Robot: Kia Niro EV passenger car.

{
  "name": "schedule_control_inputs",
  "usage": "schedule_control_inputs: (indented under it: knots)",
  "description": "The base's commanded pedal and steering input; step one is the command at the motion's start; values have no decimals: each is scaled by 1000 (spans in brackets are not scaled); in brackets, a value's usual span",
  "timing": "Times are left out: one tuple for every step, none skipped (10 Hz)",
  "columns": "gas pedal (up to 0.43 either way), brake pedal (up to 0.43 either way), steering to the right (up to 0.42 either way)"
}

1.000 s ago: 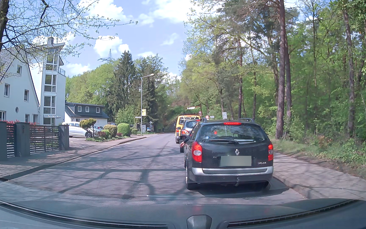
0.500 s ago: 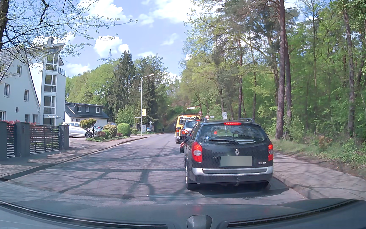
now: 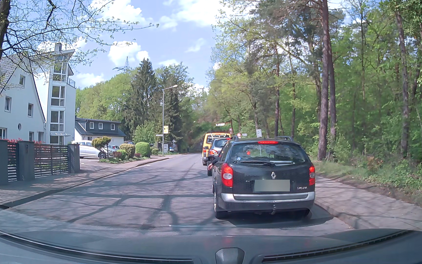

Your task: Follow the waypoints while adhering to traffic rules and regulations

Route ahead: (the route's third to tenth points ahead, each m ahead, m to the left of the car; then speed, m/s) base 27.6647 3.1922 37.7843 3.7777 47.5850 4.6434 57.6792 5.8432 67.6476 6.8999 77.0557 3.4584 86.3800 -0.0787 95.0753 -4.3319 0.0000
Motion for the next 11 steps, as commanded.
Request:
schedule_control_inputs:
  knots:
    - [0,159,1]
    - [0,159,1]
    - [0,159,1]
    - [0,159,1]
    - [0,159,2]
    - [0,159,1]
    - [0,159,1]
    - [0,159,1]
    - [0,159,1]
    - [0,159,1]
    - [0,159,2]
